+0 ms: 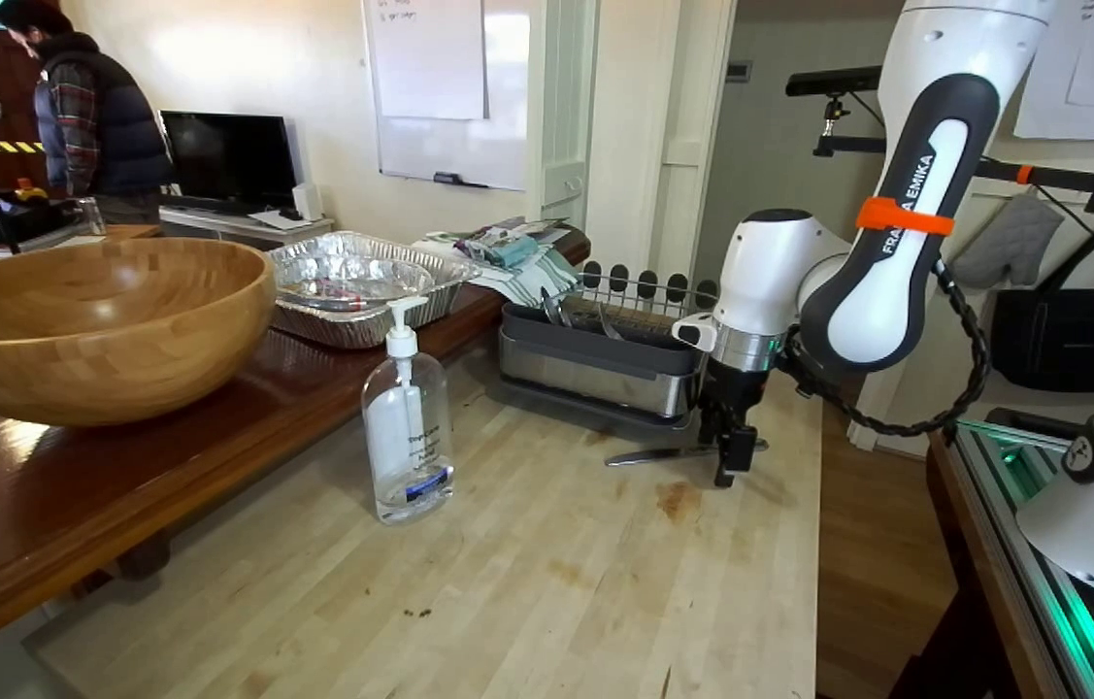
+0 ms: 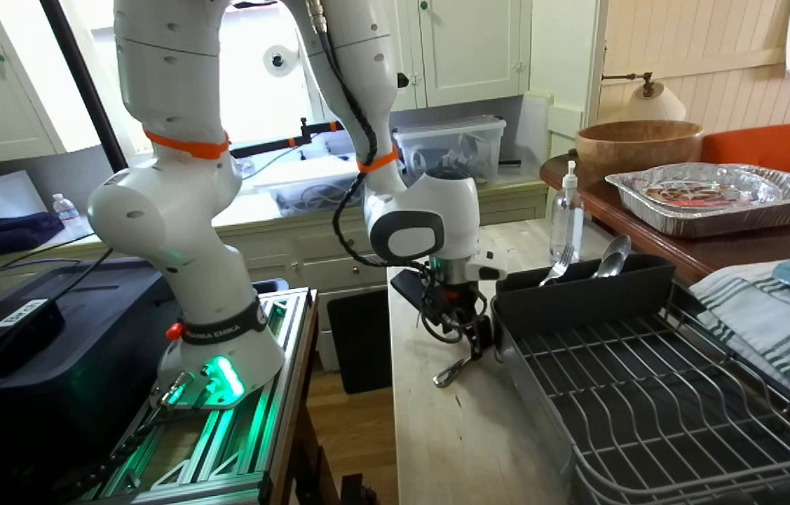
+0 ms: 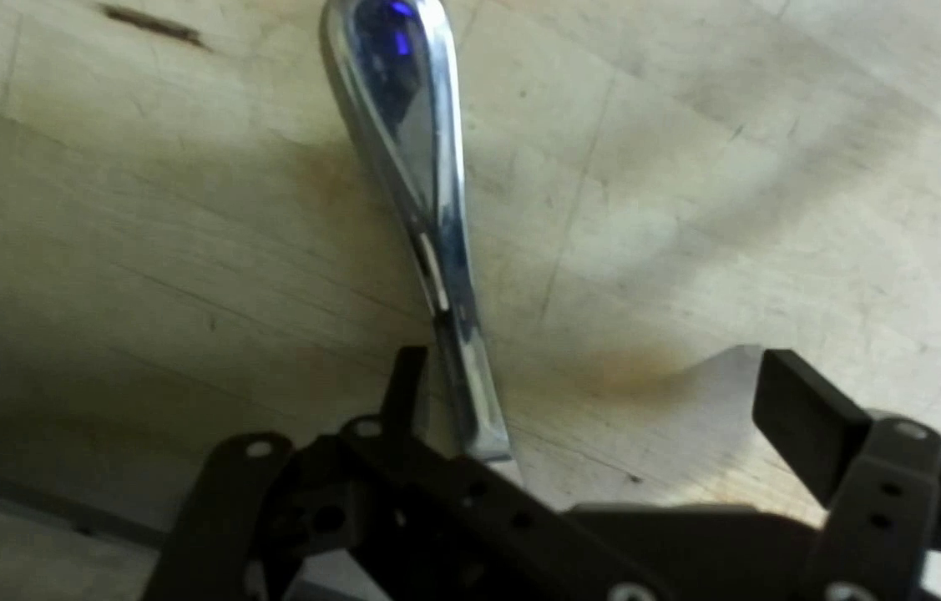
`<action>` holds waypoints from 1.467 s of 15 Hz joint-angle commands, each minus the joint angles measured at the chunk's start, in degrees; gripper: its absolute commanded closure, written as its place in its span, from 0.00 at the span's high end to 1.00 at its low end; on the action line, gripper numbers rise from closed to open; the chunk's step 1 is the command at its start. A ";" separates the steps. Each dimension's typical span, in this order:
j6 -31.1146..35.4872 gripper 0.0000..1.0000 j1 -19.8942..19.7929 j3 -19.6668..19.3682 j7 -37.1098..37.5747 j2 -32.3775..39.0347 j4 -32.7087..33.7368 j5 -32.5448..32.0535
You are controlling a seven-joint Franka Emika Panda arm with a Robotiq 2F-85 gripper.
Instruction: Put the silver knife on the dishrack.
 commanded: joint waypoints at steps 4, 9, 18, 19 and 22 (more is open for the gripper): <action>0.59 1.00 -4.57 4.53 -3.72 2.52 1.66 -0.08; -0.61 1.00 -4.20 5.23 -4.31 1.72 1.58 -0.61; -1.75 1.00 -3.97 8.63 -5.58 1.54 2.22 -0.55; -1.67 1.00 -3.39 8.06 -5.57 1.50 2.48 -0.99; -2.52 1.00 -1.21 5.25 -6.00 1.00 3.59 -3.17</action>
